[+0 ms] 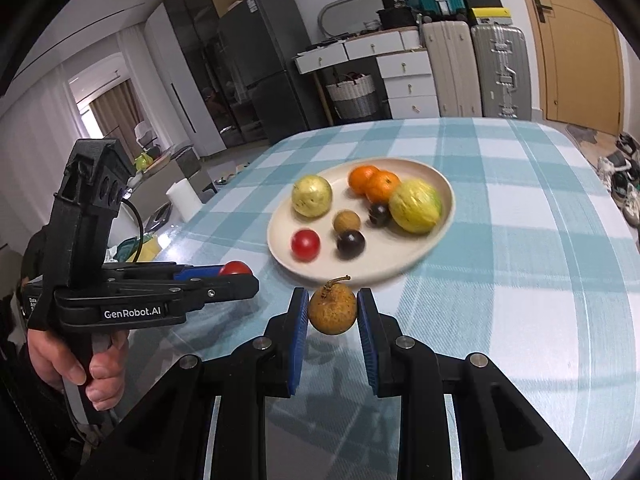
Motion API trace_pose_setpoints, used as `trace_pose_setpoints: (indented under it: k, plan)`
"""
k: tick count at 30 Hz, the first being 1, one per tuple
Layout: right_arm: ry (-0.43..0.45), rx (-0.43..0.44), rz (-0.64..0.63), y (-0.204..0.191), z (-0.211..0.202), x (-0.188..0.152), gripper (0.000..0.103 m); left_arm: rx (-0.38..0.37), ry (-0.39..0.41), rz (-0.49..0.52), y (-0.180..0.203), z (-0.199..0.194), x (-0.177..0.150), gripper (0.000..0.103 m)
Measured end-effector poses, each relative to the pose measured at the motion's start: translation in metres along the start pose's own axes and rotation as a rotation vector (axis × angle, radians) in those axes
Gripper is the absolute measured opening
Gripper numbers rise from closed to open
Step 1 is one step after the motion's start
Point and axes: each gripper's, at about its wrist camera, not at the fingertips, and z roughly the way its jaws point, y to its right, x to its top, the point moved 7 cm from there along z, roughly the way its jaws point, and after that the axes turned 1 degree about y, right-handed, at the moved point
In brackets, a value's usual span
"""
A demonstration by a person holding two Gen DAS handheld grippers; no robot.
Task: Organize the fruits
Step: 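Carry the tomato with the left tool while the right tool carries the pear over the plate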
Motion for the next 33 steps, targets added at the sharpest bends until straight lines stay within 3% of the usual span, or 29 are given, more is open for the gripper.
trace_pose_setpoints:
  k: [19,24,33]
  plan:
    - [0.001,0.018,-0.028,0.007,0.045,0.066,0.025,-0.065,0.047,-0.032,0.004,0.024,0.071,0.026]
    - [-0.008,-0.004,-0.045,0.012,0.059,0.076,0.025,-0.101,0.061,-0.059,0.000,0.025,0.091,0.026]
    - [-0.034,0.002,-0.030,0.017,0.078,0.078,0.025,-0.095,0.061,-0.048,-0.007,0.033,0.134,0.026]
